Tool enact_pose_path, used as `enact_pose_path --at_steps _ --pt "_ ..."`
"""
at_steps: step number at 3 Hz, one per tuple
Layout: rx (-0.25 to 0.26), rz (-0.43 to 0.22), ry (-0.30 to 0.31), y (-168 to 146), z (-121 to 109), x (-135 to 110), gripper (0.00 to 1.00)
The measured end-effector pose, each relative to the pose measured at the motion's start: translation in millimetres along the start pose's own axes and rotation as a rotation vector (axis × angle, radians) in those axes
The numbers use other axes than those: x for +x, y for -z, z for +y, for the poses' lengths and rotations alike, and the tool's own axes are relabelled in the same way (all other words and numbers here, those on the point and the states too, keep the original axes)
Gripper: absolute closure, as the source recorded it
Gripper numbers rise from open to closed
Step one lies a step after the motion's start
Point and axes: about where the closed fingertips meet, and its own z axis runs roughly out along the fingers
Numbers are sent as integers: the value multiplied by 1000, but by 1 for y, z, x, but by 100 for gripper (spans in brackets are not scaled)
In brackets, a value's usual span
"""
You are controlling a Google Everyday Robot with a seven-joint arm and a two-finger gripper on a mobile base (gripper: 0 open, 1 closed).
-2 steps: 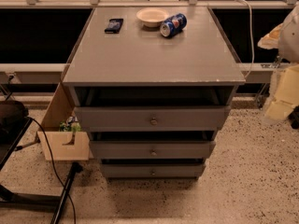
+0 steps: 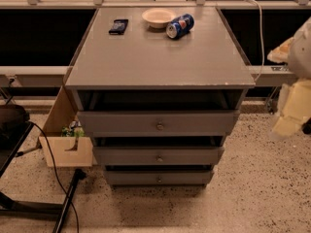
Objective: Open middle drawer
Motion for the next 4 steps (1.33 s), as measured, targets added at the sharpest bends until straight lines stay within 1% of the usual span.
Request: enact_pose_path --at_steps 1,2,3,4 --pt "-44 -30 -59 -33 24 9 0" --pt "-71 -83 -96 -70 53 11 0" --pt "-82 -166 -115 -125 85 9 0" --pt "-93 -277 -115 -176 108 7 0"
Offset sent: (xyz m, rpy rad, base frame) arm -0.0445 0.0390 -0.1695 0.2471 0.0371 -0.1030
